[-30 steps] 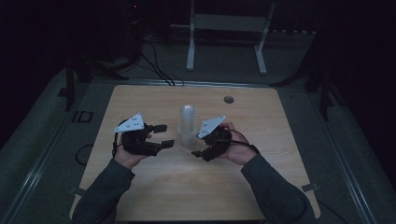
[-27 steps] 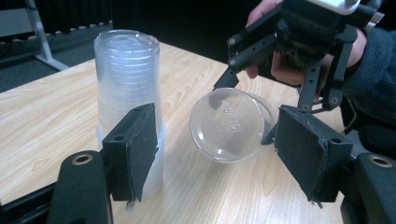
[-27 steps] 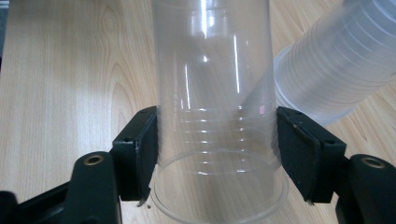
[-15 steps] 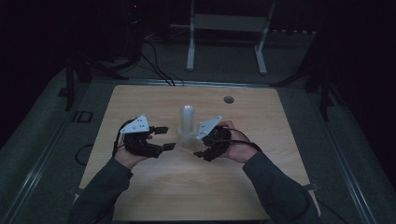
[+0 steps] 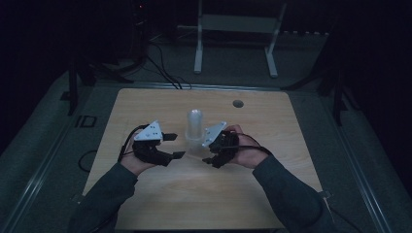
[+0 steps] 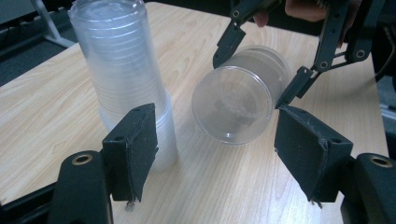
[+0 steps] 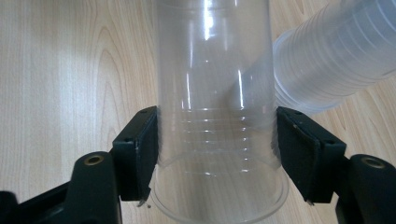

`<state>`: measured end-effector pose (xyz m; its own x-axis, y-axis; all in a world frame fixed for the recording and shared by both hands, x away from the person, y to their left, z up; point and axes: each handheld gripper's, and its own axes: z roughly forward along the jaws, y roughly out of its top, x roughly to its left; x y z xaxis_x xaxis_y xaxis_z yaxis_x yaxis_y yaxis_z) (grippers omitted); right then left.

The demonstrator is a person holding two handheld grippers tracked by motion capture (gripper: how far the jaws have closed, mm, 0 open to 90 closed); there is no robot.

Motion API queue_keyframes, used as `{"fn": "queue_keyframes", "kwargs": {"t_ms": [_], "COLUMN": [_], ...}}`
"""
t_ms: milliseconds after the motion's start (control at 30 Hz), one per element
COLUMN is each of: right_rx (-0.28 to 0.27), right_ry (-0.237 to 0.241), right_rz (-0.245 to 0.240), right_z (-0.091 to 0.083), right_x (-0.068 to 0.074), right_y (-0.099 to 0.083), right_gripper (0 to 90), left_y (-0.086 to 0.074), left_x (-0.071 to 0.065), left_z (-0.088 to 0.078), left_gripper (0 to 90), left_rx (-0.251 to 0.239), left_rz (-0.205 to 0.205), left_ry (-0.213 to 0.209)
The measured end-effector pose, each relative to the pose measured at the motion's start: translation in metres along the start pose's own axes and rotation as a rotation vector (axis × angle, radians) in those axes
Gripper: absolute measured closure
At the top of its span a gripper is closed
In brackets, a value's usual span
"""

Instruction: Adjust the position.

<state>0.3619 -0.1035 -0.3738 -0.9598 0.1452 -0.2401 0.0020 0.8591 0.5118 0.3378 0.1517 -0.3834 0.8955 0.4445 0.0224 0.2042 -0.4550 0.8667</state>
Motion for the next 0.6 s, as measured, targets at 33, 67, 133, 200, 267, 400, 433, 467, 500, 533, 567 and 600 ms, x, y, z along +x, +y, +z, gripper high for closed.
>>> {"fn": "queue_keyframes", "kwargs": {"t_ms": [33, 67, 133, 200, 267, 400, 433, 467, 500, 533, 567, 600], "right_rx": [0.004, 0.007, 0.017, 0.019, 0.029, 0.041, 0.044, 0.050, 0.052, 0.051, 0.057, 0.060], "right_ry": [0.001, 0.001, -0.004, -0.005, -0.006, -0.003, -0.003, -0.005, -0.005, -0.004, -0.004, -0.003], "right_rz": [-0.003, -0.006, -0.011, -0.014, -0.020, -0.035, -0.038, -0.037, -0.039, -0.045, -0.046, -0.046], "right_z": [0.0001, 0.0002, 0.0002, 0.0005, 0.0011, 0.0024, 0.0028, 0.0029, 0.0031, 0.0036, 0.0036, 0.0039], "right_x": [0.0001, 0.0002, 0.0006, 0.0007, 0.0011, 0.0015, 0.0018, 0.0022, 0.0023, 0.0022, 0.0024, 0.0029], "right_y": [0.0005, 0.0010, 0.0019, 0.0022, 0.0028, 0.0036, 0.0038, 0.0041, 0.0043, 0.0046, 0.0049, 0.0054], "right_gripper": [33.3, 33.3, 33.3, 33.3, 33.5, 33.6, 33.6, 33.6, 33.6, 33.6, 33.6, 33.6], "left_y": [0.0004, 0.0006, 0.0010, 0.0012, 0.0015, 0.0019, 0.0019, 0.0022, 0.0023, 0.0025, 0.0027, 0.0028], "left_x": [-0.0005, -0.0010, -0.0016, -0.0019, -0.0030, -0.0041, -0.0044, -0.0052, -0.0056, -0.0061, -0.0067, -0.0071], "left_z": [0.0006, 0.0013, 0.0023, 0.0027, 0.0039, 0.0051, 0.0057, 0.0070, 0.0076, 0.0083, 0.0090, 0.0099], "left_gripper": [29.8, 29.8, 29.8, 29.8, 29.8, 29.8, 29.8, 29.8, 29.8, 29.8, 29.8, 29.8], "left_rx": [0.004, 0.007, 0.017, 0.021, 0.035, 0.051, 0.057, 0.068, 0.075, 0.081, 0.086, 0.090], "left_rz": [0.004, 0.008, 0.016, 0.018, 0.029, 0.042, 0.047, 0.052, 0.057, 0.060, 0.063, 0.068], "left_ry": [0.003, 0.004, 0.006, 0.006, 0.009, 0.011, 0.011, 0.012, 0.013, 0.013, 0.015, 0.013]}}
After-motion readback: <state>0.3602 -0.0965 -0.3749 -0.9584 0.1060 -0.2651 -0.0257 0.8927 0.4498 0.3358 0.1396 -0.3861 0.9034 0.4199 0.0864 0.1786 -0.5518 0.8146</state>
